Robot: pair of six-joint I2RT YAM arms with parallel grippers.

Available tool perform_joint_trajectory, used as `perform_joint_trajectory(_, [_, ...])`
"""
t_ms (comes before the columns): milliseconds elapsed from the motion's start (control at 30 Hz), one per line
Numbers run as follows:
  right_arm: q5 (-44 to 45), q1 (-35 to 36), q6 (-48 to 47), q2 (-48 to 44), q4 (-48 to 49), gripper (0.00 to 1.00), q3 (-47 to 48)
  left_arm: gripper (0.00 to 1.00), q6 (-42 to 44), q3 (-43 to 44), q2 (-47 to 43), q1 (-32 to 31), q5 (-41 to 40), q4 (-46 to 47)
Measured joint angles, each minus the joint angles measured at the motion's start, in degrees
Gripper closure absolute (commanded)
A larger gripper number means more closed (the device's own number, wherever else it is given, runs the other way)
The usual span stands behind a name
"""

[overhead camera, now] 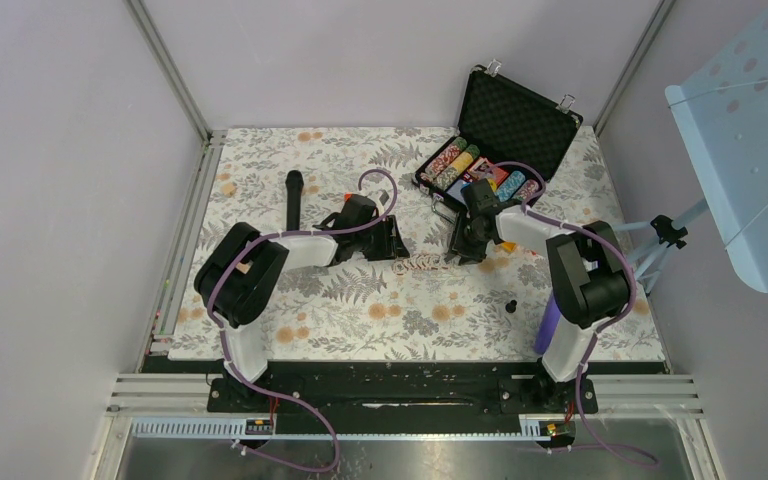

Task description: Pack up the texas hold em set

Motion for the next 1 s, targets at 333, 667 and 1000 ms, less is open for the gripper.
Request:
perform_joint_trajectory(333, [-0.98, -0.26, -0.90, 0.83, -0.33, 0.60, 0.81, 0.57, 0.07, 0.02, 0.00, 0.00, 0.13, 0.00])
perform_joint_trajectory(667, [-2.16, -0.31, -1.81, 1.46, -0.68, 0.62, 1.53, 0.57, 0.15, 0.02, 0.00, 0.00, 0.15, -0.02])
perform_joint_trajectory(1000, [-3.06, -0.22, -1.90, 1.68, -0.68, 0.66, 1.53, 0.58, 0.15, 0.02, 0.00, 0.00, 0.15, 0.00])
